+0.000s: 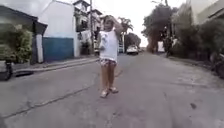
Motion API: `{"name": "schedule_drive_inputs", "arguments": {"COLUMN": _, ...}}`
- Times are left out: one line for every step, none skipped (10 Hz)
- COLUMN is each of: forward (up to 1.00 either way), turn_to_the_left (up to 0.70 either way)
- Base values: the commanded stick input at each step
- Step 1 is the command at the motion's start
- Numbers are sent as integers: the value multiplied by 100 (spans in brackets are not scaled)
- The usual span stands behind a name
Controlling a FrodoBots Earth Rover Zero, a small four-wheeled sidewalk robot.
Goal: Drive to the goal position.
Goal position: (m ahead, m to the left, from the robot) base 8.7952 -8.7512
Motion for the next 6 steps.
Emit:
{"name": "schedule_drive_inputs", "arguments": {"forward": -15, "turn_to_the_left": 3}}
{"name": "schedule_drive_inputs", "arguments": {"forward": -15, "turn_to_the_left": 3}}
{"name": "schedule_drive_inputs", "arguments": {"forward": -15, "turn_to_the_left": 3}}
{"name": "schedule_drive_inputs", "arguments": {"forward": -15, "turn_to_the_left": 3}}
{"name": "schedule_drive_inputs", "arguments": {"forward": -15, "turn_to_the_left": 3}}
{"name": "schedule_drive_inputs", "arguments": {"forward": -15, "turn_to_the_left": 3}}
